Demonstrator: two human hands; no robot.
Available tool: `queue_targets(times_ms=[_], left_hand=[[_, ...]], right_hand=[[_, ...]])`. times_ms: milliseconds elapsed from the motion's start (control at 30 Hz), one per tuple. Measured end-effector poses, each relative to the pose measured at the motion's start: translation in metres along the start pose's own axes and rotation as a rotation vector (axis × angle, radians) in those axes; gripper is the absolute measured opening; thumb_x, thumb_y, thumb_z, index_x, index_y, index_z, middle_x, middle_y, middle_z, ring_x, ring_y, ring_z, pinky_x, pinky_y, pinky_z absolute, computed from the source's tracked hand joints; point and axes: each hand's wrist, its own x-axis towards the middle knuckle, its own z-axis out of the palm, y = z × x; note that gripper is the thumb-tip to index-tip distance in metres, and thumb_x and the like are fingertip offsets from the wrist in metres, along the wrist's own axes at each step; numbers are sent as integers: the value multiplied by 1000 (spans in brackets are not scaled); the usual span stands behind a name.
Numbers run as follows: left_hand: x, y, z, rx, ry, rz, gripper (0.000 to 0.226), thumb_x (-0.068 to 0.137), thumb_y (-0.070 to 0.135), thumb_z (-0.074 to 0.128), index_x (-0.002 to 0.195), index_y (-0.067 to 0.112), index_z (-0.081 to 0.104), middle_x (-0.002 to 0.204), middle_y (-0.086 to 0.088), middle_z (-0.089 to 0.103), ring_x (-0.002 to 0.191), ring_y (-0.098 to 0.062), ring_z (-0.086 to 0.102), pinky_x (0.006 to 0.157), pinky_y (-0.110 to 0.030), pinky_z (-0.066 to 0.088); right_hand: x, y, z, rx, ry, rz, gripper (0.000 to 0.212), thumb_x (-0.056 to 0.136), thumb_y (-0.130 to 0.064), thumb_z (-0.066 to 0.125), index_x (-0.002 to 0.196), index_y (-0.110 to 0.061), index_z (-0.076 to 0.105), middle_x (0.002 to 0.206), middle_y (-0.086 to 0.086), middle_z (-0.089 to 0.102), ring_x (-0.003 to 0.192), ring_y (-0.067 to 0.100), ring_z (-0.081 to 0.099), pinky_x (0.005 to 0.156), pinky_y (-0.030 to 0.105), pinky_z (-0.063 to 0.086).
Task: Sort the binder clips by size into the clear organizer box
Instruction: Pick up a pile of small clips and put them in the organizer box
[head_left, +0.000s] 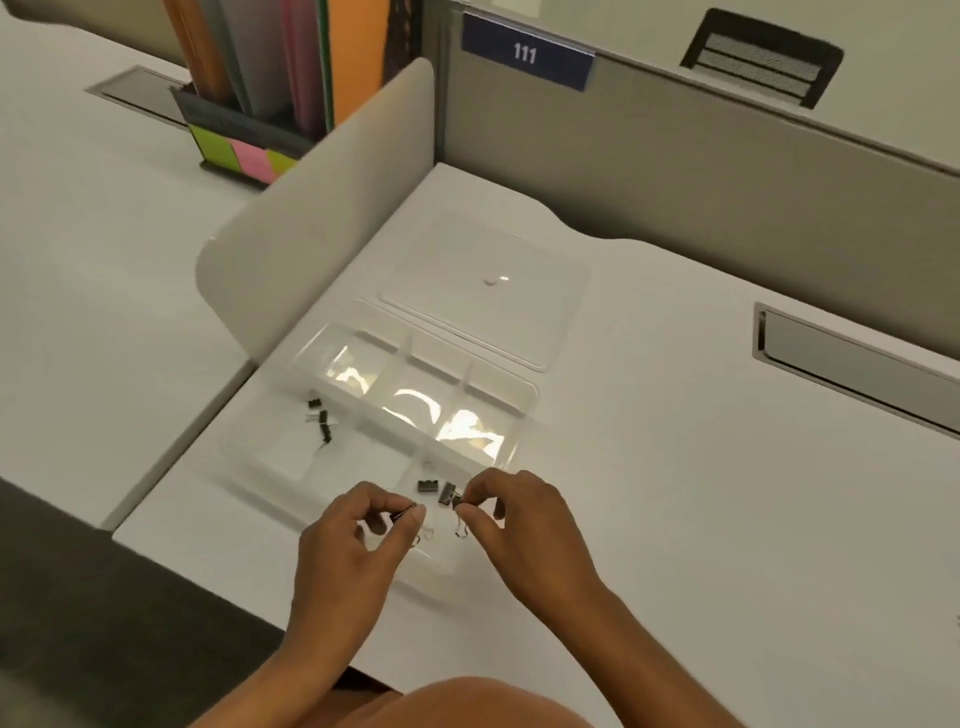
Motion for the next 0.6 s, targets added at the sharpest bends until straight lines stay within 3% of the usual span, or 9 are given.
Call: queue_targets(times_ms=[133, 267, 433, 600], left_hand=[[20, -11, -18, 90, -15, 137, 11, 87, 36, 80, 83, 38, 70, 95, 23, 67, 100, 1, 56, 79, -25, 43], [37, -12, -4, 228, -34, 355, 6, 86, 45, 76, 87, 39, 75, 106, 29, 64, 114, 2, 48, 89, -26, 33], [50, -20, 19, 375, -80, 388, 16, 92, 33, 76, 108, 36, 78, 136, 14, 61, 133, -13, 43, 101, -35, 22], [33, 0, 37, 292, -106, 547, 25, 89, 22, 65, 110, 30, 75, 128, 7, 61, 127, -17, 51, 102, -35, 31]], right_hand=[[-4, 4, 22, -9, 86, 23, 7, 100, -33, 66, 103, -35, 72, 104, -24, 66, 97, 0, 55, 82, 8, 39], [-23, 6, 18, 59, 197, 117, 8, 99, -27, 69, 98, -35, 69, 101, -23, 64, 96, 5, 59, 77, 10, 43], [-34, 8, 10, 106, 255, 220, 12, 97, -29, 69, 94, -40, 66, 102, -23, 66, 92, 8, 62, 72, 13, 46], [-47, 10, -6, 162, 371, 265, 13, 96, -25, 69, 94, -38, 66, 102, -21, 67, 90, 13, 63, 69, 14, 46]])
